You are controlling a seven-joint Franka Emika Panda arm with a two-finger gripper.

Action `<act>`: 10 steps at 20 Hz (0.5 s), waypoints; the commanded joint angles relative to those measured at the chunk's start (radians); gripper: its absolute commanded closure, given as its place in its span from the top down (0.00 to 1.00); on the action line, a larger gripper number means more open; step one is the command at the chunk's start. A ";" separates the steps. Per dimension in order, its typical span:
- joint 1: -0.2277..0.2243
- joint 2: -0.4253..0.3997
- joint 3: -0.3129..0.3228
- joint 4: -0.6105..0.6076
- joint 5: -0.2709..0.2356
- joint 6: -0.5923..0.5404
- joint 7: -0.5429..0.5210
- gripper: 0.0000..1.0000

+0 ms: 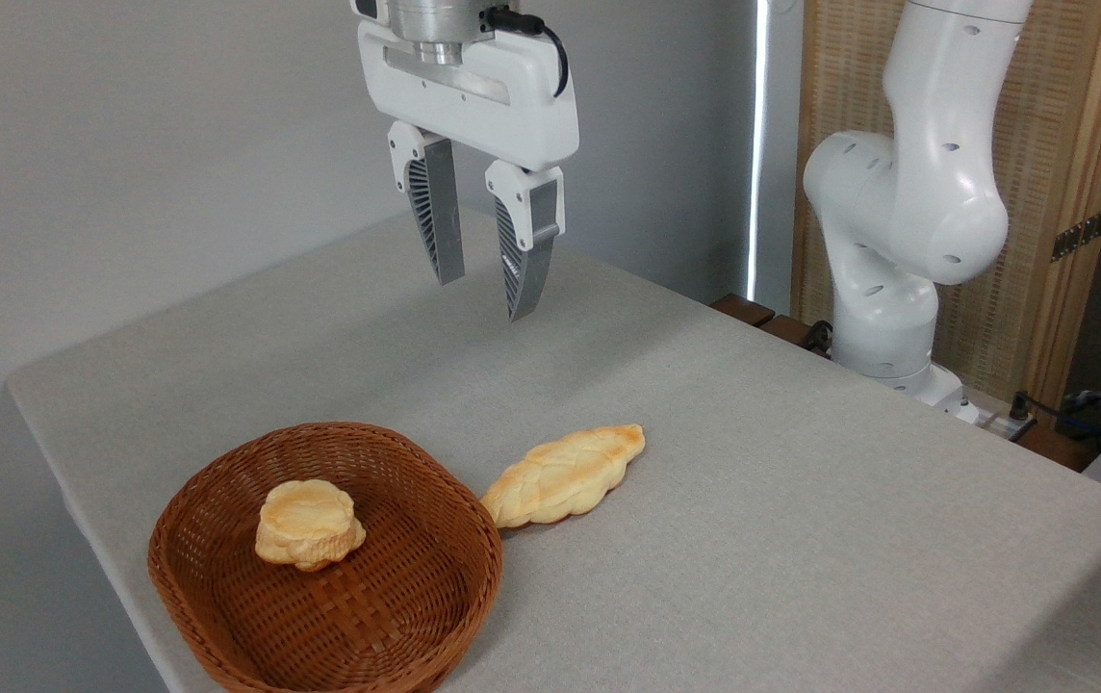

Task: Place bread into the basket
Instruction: 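Move the open gripper toward the elongated bread roll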

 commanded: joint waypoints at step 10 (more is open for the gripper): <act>-0.006 -0.004 0.060 0.006 0.033 -0.042 0.040 1.00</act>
